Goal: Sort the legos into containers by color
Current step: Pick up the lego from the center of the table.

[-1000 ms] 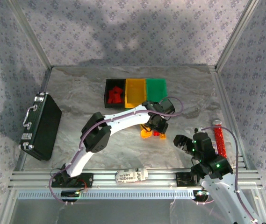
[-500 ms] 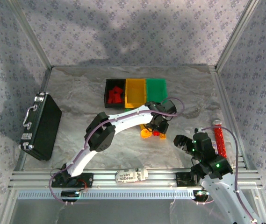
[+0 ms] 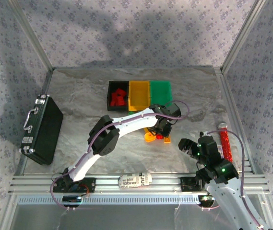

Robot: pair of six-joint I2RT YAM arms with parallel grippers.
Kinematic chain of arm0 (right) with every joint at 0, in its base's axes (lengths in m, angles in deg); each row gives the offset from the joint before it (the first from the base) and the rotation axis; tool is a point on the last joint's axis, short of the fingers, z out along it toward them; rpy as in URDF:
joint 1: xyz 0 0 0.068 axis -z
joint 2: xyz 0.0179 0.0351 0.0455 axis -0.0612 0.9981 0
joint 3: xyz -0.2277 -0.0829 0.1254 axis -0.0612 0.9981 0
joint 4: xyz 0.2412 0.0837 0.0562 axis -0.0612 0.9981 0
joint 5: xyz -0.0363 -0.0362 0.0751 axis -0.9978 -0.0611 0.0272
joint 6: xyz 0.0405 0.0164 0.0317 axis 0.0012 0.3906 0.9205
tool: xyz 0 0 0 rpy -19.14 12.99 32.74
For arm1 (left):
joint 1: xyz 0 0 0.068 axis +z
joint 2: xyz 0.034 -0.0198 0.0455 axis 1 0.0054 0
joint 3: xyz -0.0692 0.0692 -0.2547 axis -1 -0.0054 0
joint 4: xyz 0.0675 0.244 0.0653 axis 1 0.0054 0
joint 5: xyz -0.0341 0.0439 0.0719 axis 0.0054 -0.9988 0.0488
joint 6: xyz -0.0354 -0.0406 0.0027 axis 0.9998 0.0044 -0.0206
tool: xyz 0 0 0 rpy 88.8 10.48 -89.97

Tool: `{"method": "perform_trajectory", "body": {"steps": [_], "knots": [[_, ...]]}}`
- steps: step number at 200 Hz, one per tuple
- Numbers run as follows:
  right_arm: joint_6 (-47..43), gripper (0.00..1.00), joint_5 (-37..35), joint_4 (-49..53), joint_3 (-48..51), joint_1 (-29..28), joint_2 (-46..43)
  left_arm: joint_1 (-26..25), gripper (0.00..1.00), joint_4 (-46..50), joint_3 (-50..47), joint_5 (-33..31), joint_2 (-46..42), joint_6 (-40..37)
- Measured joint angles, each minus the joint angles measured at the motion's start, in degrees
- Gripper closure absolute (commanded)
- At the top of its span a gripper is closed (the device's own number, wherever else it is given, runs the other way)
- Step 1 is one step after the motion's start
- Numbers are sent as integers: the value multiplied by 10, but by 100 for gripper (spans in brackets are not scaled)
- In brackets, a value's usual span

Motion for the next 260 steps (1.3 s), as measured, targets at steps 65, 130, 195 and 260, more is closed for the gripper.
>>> {"method": "perform_trajectory", "body": {"steps": [65,130,195,260], "knots": [[0,17,0,0,0,1,-3,0,43,-3,-23,-3,0,0],[0,17,0,0,1,1,-3,5,50,-12,-68,-5,-1,-2],[0,17,0,0,1,1,-3,12,73,-30,-89,2,-14,-12],[0,17,0,0,2,1,-3,23,75,-28,-118,-10,-46,-20]]}}
